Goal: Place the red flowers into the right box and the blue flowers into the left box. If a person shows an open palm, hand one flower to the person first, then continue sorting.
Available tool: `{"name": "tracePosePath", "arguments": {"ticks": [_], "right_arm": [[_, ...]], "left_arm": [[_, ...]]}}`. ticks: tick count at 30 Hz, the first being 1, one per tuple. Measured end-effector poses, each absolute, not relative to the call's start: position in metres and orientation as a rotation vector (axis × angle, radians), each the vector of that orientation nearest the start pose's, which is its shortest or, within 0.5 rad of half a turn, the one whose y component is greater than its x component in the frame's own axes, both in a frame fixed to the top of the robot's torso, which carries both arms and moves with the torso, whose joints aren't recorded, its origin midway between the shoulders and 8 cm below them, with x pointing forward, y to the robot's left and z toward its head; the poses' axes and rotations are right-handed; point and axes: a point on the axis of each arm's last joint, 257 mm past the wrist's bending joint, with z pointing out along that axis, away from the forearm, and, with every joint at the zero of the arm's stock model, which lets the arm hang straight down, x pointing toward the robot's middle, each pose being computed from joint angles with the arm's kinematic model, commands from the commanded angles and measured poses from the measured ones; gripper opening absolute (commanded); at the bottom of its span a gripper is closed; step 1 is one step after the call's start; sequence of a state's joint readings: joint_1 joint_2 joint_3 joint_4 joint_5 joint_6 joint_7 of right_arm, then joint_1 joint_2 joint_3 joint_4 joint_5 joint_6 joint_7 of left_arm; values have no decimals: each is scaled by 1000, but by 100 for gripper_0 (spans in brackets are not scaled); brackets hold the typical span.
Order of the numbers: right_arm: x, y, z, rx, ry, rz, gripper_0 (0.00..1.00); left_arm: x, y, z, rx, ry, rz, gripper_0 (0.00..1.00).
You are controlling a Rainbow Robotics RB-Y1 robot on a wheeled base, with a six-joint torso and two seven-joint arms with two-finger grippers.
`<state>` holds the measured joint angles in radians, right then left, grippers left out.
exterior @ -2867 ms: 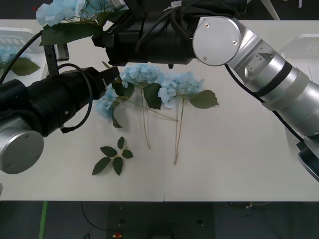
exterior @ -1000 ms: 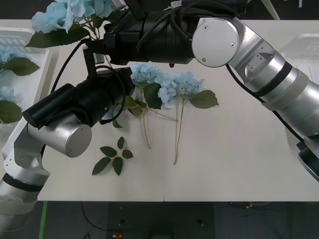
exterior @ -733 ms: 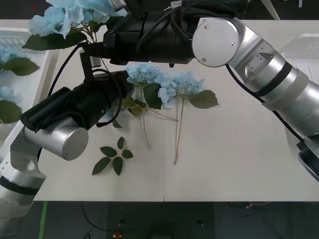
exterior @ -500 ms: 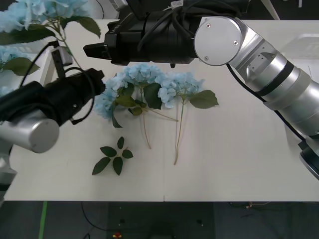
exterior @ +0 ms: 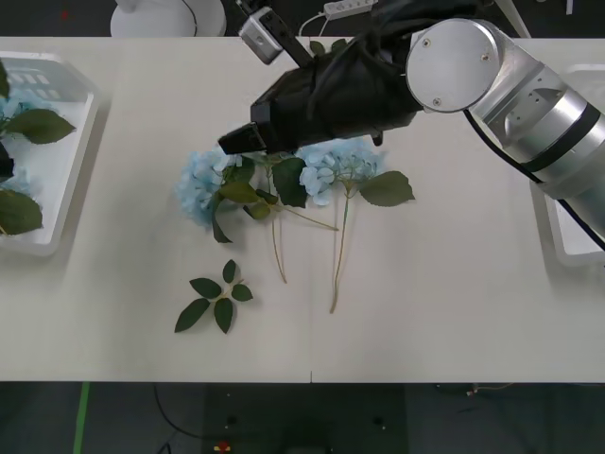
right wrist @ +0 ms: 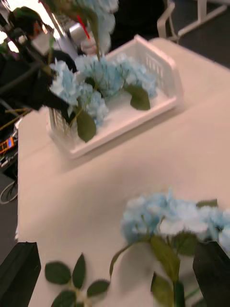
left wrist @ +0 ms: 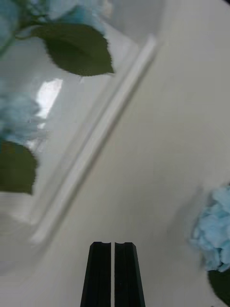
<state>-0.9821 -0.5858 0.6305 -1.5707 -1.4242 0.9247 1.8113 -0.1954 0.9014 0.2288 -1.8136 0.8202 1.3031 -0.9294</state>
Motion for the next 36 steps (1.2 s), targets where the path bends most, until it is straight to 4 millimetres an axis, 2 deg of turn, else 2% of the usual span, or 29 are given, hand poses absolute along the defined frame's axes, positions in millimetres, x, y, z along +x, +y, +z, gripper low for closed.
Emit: {"name": "tracePosePath", "arguments": {"ticks": [4, 8, 12, 16, 17, 18, 19, 20, 21, 22, 23, 24, 31, 36], "right_arm": [[491, 48, -104, -906, 2192, 806, 94], [494, 15, -134, -757, 2404, 691, 94], [501, -21, -156, -553, 2568, 552, 94], [507, -55, -177, -478, 2662, 411, 94], [508, -63, -183, -461, 2684, 382, 94], [510, -70, -188, -442, 2702, 356, 94], [512, -76, -192, -425, 2717, 329, 94], [514, -83, -197, -410, 2731, 293, 94], [515, -88, -201, -398, 2742, 262, 94], [516, -94, -206, -385, 2756, 228, 94], [517, -99, -210, -370, 2773, 201, 94], [517, -103, -215, -356, 2788, 183, 94], [522, -117, -244, -260, 2849, 83, 94], [527, -113, -264, -136, 2871, 89, 94]], "left_arm": [[480, 505, -153, -742, 2303, -86, 0], [473, 557, -162, -799, 2337, -1, 0], [470, 588, -169, -687, 2398, 92, 0], [474, 605, -170, -678, 2373, 129, 1], [474, 608, -170, -681, 2364, 133, 9], [475, 611, -170, -685, 2356, 138, 25], [475, 613, -170, -687, 2351, 143, 36], [475, 616, -170, -688, 2347, 150, 58], [475, 617, -170, -688, 2344, 157, 69], [475, 619, -170, -689, 2343, 165, 76], [474, 620, -170, -689, 2343, 171, 91], [474, 621, -169, -690, 2343, 176, 100], [475, 621, -169, -689, 2340, 177, 100], [476, 619, -169, -688, 2340, 162, 100]]}}
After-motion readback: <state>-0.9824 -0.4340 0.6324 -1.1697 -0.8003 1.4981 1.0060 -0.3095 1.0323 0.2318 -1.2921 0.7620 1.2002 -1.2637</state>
